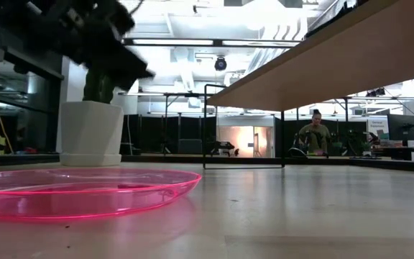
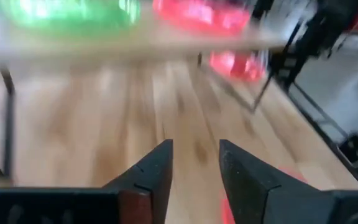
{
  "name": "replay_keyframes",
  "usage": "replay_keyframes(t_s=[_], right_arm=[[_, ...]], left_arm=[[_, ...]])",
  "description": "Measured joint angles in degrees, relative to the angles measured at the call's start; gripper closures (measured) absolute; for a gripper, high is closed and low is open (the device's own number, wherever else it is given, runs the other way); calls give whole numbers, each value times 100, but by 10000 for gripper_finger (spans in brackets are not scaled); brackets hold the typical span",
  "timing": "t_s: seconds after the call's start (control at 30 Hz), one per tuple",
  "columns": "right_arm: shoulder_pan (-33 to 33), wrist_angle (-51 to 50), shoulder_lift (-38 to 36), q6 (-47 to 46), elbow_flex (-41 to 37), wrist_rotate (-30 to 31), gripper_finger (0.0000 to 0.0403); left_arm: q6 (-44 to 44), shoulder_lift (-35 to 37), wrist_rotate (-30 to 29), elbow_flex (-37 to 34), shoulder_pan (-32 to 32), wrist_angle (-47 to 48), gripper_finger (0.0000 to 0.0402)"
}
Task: Place and stack plates onto a shelf
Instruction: Stack the left pink plate on top of the other pink plate on the shelf
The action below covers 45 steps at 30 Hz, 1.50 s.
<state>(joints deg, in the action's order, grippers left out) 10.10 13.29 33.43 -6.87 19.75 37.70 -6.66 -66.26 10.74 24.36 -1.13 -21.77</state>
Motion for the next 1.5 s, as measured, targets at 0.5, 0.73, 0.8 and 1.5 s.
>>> replay_keyframes(t_s=[0.5, 0.73, 0.8, 1.5], right_arm=[[-1, -379, 0, -186, 0, 3, 403], [1, -592, 0, -212, 0, 4, 403], [1, -634, 0, -212, 0, 4, 403], [1, -668, 0, -212, 0, 4, 403]], left_arm=[[-4033, -2388, -765, -105, -1368, -332, 220], [-4492, -2706, -502, -59, -1378, -820, 220], [-4515, -2706, -348, 6, -1403, -631, 220], [-4012, -2663, -104, 244, -1322, 52, 391]])
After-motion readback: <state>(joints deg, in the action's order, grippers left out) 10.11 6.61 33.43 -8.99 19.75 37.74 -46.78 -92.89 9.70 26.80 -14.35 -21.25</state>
